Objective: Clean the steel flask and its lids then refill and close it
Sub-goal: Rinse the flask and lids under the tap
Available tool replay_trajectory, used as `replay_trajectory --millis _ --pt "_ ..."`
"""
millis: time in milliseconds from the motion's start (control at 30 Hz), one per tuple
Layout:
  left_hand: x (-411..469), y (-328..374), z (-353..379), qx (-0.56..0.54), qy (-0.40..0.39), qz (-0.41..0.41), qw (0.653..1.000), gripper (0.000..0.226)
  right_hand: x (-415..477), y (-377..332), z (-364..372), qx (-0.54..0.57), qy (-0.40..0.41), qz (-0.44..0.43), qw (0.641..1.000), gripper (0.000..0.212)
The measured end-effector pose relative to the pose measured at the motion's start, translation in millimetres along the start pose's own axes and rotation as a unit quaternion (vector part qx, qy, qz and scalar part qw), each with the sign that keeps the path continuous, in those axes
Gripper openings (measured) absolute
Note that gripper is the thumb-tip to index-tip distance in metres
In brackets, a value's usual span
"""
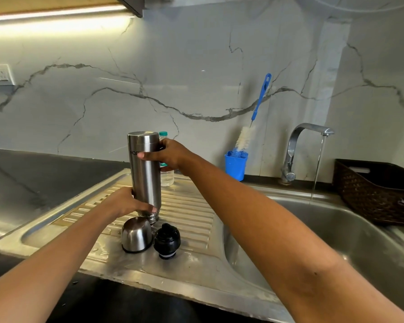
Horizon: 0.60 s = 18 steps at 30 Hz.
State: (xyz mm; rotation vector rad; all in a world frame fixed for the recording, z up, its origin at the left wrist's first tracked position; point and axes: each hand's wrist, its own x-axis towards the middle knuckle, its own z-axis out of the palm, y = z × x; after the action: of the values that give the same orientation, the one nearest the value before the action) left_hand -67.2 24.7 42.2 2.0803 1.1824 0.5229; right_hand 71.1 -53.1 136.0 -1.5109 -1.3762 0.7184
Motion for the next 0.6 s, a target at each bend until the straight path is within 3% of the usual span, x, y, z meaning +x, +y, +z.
replay_trajectory --millis 233,367,467,533,600 --pt "-2 -6 2 -0.045 -0.009 -0.001 0.999 0.065 -18 11 -12 -0.014 0.027 0.027 0.999 0.073" --pt "-8 -10 3 -0.056 -0.012 -0.014 0.998 0.079 -46 24 -19 -0.067 0.036 0.026 0.997 0.054" --pt "-16 -9 -2 -0.073 -0.01 -0.025 0.997 0.089 -81 38 -16 -0.172 -0.042 0.038 0.983 0.047" --pt "-23 -8 -9 -0.088 -0.013 -0.028 0.996 0.098 -104 46 -10 -0.214 -0.135 0.07 0.965 0.059" --pt "-36 -6 -15 -0.094 0.019 -0.028 0.995 0.085 -122 56 1 -0.257 -0.179 0.081 0.946 0.071"
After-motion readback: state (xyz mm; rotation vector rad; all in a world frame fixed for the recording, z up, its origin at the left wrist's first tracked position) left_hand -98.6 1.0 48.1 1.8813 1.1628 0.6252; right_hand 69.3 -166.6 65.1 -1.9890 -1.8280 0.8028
